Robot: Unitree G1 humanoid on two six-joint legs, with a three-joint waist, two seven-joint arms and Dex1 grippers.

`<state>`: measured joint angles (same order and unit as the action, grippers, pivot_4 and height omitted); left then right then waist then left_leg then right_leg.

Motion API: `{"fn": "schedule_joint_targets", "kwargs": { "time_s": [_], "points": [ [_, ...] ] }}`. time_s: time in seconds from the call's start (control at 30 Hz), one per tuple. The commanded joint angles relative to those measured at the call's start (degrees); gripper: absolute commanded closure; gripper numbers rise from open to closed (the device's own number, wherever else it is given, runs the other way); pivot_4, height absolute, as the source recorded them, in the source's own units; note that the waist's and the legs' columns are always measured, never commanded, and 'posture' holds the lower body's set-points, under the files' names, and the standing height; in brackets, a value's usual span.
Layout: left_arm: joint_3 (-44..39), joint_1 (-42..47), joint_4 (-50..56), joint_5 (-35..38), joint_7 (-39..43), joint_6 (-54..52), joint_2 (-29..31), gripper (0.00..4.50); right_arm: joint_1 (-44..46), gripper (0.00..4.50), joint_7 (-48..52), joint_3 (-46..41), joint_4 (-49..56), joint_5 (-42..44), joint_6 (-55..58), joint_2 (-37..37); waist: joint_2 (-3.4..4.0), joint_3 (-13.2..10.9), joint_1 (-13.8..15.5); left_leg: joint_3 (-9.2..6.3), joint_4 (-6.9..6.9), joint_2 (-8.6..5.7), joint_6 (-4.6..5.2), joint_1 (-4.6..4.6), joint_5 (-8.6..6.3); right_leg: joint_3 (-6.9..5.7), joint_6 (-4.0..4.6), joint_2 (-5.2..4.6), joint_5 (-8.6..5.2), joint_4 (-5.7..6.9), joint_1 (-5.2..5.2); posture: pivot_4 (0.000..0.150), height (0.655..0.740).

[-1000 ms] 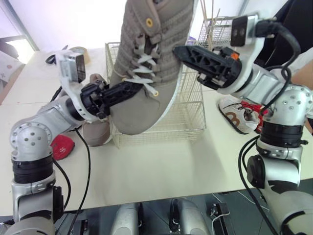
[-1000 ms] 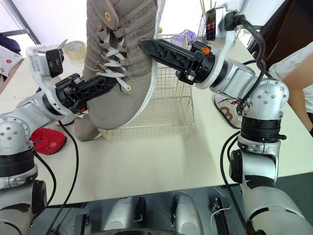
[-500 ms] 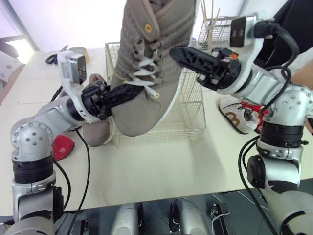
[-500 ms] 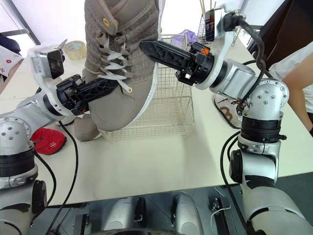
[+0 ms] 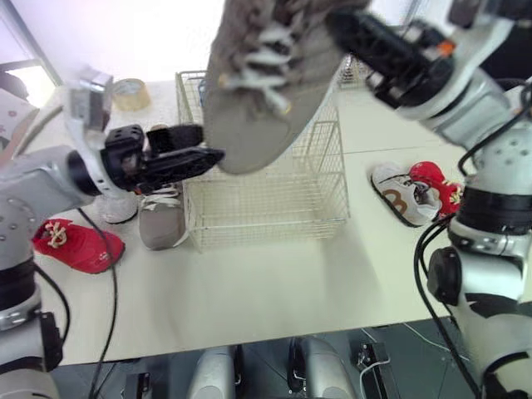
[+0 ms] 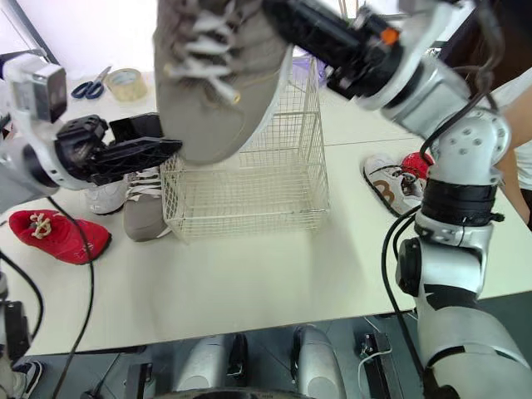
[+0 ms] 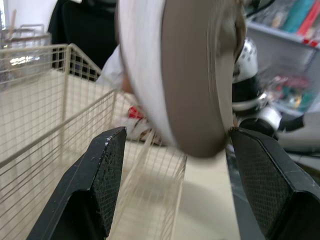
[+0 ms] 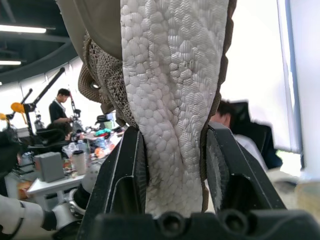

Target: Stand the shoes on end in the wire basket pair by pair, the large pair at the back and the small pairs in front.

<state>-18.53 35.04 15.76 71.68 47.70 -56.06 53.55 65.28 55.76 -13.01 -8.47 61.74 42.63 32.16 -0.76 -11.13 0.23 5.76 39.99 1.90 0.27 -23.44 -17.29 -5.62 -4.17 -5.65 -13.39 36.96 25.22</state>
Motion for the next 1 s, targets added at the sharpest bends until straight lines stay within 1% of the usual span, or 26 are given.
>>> {"fn": "schedule_joint_targets", "kwargs": {
  "time_s": [0.03, 0.13, 0.27, 0.43, 0.67, 0.93, 0.97, 1.0],
  "points": [
    [-4.9, 0.5, -0.5, 0.0, 2.5, -1.1, 5.8, 1.13, 10.3, 3.34, 9.1, -1.4, -13.9, -8.7, -12.2, 3.5, 0.03, 0.0, -0.2, 0.02, 0.0, 0.0, 0.0, 0.0, 0.0, 0.01, 0.0, 0.0, 0.0, 0.01, 0.03, 0.15, 0.74],
    [-6.4, -0.1, -1.0, 0.6, 3.1, -1.6, 7.9, 1.13, 16.2, 3.34, 16.3, 1.1, -25.2, -16.4, -20.7, 4.5, 0.04, 0.0, -0.3, 0.04, -0.08, 0.0, 0.0, 0.0, 0.0, 0.04, 0.0, 0.0, -0.01, -0.01, 0.07, 0.15, 0.74],
    [-8.9, -2.2, 0.1, 2.3, 1.1, -2.4, 7.6, 1.13, 23.4, 3.34, 23.8, 4.3, -42.4, -26.8, -33.9, 3.8, 0.04, 0.0, -1.3, 0.09, -0.1, 0.01, -0.01, 0.01, 0.0, 0.09, -0.01, 0.0, -0.01, -0.02, 0.08, 0.15, 0.74],
    [-11.9, -6.3, 3.3, 5.6, -2.9, -2.9, 6.3, 1.13, 27.6, 3.34, 28.2, 5.0, -54.5, -33.9, -43.3, 2.1, 0.1, -0.1, -1.5, 0.15, -0.15, 0.14, -0.03, 0.0, 0.01, 0.15, -0.01, -0.01, -0.01, 0.0, 0.17, 0.15, 0.74],
    [-14.8, -10.6, 5.8, 9.3, -7.1, -2.7, 6.0, 1.13, 27.9, 3.34, 30.5, 4.2, -61.1, -39.2, -46.3, -1.2, 0.14, -0.1, -1.4, 0.16, -0.15, 0.16, -0.07, -0.01, 0.02, 0.15, 0.0, -0.04, -0.01, 0.0, 0.18, 0.15, 0.74],
    [-13.5, -11.8, 6.4, 8.9, -8.9, -1.4, 5.4, 1.13, 25.1, 3.34, 28.1, 2.5, -64.6, -42.7, -46.5, -3.7, 0.14, -0.1, -1.4, 0.15, -0.13, 0.15, -0.09, -0.01, 0.02, 0.15, 0.0, -0.04, -0.01, 0.02, 0.16, 0.15, 0.74],
    [-13.4, -11.8, 6.4, 8.9, -9.0, -1.4, 5.4, 1.04, 24.9, 2.35, 27.9, 2.3, -64.8, -43.0, -46.5, -3.8, 0.14, -0.1, -1.4, 0.15, -0.13, 0.15, -0.09, -0.01, 0.02, 0.15, 0.0, -0.04, -0.01, 0.02, 0.16, 0.15, 0.74],
    [-13.4, -11.7, 6.4, 8.9, -9.1, -1.3, 5.3, 1.04, 24.7, 1.88, 27.6, 2.1, -64.9, -43.3, -46.4, -3.9, 0.14, -0.1, -1.4, 0.15, -0.13, 0.15, -0.09, -0.01, 0.03, 0.15, 0.0, -0.04, -0.01, 0.02, 0.16, 0.15, 0.74]
  ]
}}
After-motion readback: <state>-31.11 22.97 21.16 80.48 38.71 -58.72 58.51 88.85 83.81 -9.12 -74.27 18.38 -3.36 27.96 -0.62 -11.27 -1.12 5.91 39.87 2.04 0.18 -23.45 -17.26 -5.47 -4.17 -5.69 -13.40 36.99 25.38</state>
